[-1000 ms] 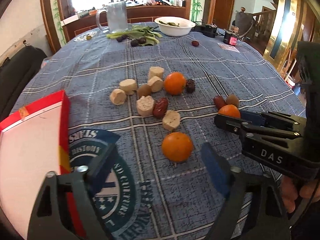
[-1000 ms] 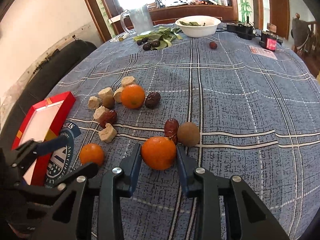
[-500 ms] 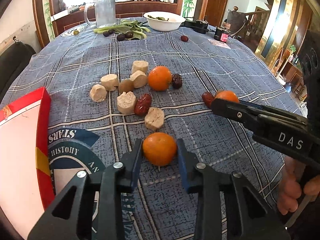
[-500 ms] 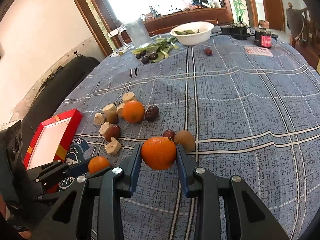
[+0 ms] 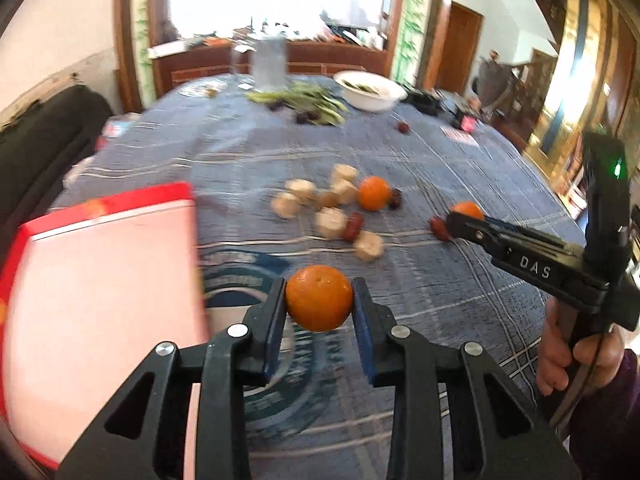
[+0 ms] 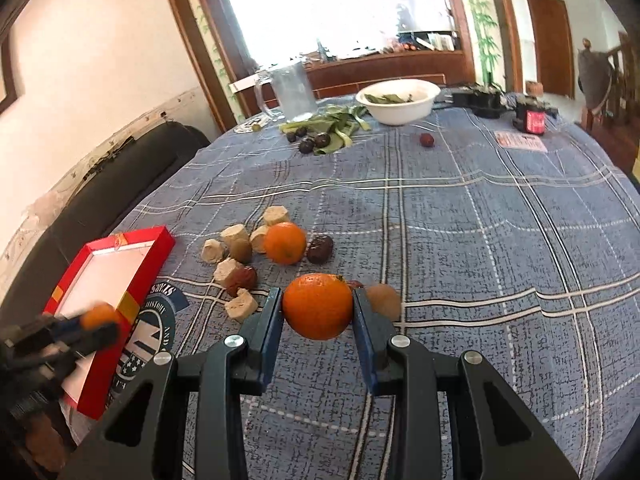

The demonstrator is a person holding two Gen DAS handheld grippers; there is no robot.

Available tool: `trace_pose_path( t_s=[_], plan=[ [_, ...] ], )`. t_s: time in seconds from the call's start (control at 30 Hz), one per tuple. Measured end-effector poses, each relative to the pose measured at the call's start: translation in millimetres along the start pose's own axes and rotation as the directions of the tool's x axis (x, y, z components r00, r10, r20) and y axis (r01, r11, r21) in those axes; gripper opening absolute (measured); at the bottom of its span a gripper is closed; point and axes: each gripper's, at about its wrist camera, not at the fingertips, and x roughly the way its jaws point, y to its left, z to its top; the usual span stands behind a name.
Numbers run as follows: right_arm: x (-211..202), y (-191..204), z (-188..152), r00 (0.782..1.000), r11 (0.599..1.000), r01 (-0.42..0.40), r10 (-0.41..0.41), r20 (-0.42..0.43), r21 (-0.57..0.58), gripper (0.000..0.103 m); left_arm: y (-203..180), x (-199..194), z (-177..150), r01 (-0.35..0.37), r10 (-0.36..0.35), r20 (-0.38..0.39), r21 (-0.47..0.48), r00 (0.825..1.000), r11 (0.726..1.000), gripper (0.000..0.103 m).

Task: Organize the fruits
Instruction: 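Carry both held oranges over the red-rimmed tray with both tools, then open both tools to drop the oranges into the tray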

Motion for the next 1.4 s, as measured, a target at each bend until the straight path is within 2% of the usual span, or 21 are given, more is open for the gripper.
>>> trace_pose_path(
  t_s=[0.13, 0.23, 0.33, 0.47, 0.53, 0.77, 1.0, 1.1, 1.13, 1.2, 1.3, 1.4],
  plan=[
    [1, 6, 0, 1.000, 1.000, -0.010, 0.010, -0.001, -0.010, 0.033, 31, -27, -6, -0.071, 0.073, 0.048, -0.042, 0.996, 0.997, 0.034],
    [3, 16, -2, 0.998, 0.998, -0.058, 0.059, -0.030, 0.005, 0.033, 57, -39, -14, -0.124, 0.129, 0.048, -0.080, 0.991, 0.989, 0.034],
    [3, 44, -7, 0.992, 0.993, -0.119, 0.118, -0.043, -0.023, 0.033, 84, -43, -27, -0.201, 0.205, 0.026, -0.112, 0.978, 0.973, 0.034],
    [5, 98, -12, 0.970, 0.967, -0.237, 0.231, -0.072, -0.090, 0.033, 111, -44, -42, -0.265, 0.267, -0.010, -0.153, 0.964, 0.952, 0.034],
    [8, 128, -14, 0.952, 0.944, -0.301, 0.290, -0.102, -0.132, 0.033, 121, -44, -48, -0.290, 0.290, -0.027, -0.163, 0.957, 0.943, 0.034],
    [20, 187, -30, 0.916, 0.895, -0.391, 0.356, -0.185, -0.213, 0.033, 147, -45, -65, -0.350, 0.345, -0.063, -0.184, 0.937, 0.918, 0.034],
    [41, 208, -48, 0.909, 0.889, -0.385, 0.319, -0.268, -0.247, 0.034, 162, -45, -73, -0.391, 0.380, -0.089, -0.197, 0.921, 0.899, 0.034],
    [39, 211, -49, 0.912, 0.887, -0.381, 0.315, -0.263, -0.259, 0.035, 167, -45, -74, -0.402, 0.390, -0.098, -0.205, 0.915, 0.892, 0.035],
    [37, 211, -48, 0.911, 0.885, -0.386, 0.321, -0.260, -0.260, 0.035, 170, -46, -75, -0.401, 0.389, -0.099, -0.213, 0.916, 0.891, 0.035],
    [31, 207, -45, 0.915, 0.887, -0.384, 0.327, -0.238, -0.256, 0.044, 171, -49, -75, -0.406, 0.396, -0.093, -0.216, 0.914, 0.888, 0.036],
    [22, 194, -39, 0.922, 0.897, -0.377, 0.339, -0.187, -0.233, 0.046, 172, -55, -72, -0.443, 0.437, -0.076, -0.213, 0.896, 0.871, 0.045],
    [16, 177, -35, 0.952, 0.930, -0.301, 0.278, -0.131, -0.212, 0.046, 175, -64, -70, -0.464, 0.465, -0.050, -0.221, 0.884, 0.858, 0.046]
  ],
)
